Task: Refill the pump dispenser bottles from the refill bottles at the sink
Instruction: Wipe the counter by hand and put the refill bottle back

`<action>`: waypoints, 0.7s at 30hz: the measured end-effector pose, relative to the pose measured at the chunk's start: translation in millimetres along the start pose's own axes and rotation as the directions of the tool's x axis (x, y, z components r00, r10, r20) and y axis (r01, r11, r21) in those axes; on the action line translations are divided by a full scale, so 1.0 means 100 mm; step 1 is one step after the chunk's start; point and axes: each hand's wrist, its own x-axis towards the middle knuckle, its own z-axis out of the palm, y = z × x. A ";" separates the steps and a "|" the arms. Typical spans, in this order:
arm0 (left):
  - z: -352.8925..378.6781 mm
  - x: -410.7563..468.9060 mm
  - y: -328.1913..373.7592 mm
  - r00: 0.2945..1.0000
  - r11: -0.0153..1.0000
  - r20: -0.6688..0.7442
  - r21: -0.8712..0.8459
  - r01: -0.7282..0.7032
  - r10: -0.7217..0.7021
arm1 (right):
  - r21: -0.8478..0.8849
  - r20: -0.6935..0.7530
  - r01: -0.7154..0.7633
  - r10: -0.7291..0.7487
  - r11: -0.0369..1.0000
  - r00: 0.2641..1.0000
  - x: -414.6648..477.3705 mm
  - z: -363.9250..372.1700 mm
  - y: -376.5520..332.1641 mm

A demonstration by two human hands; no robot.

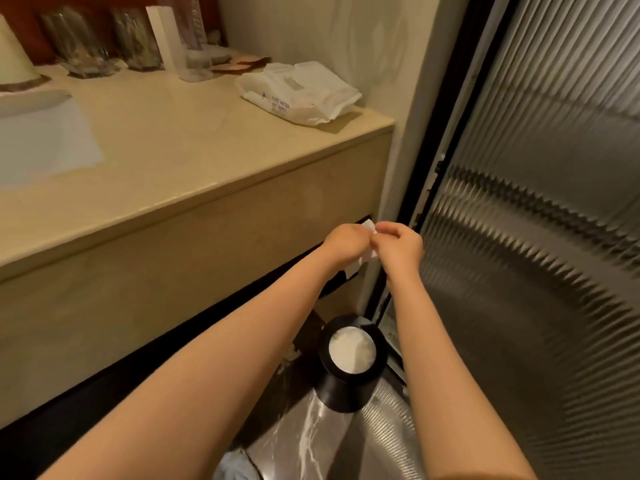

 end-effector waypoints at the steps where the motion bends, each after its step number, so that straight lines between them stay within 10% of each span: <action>1: 0.07 0.06 -0.04 0.999 0.999 -0.002 -0.023 0.032 -0.032 | -0.007 -0.002 -0.042 0.042 0.999 0.999 0.03 0.01 0.09; 21: 0.97 0.70 -1.05 0.927 0.950 0.255 0.223 0.220 -0.274 | -0.055 -0.042 -0.370 0.368 0.927 0.929 0.54 0.18 1.50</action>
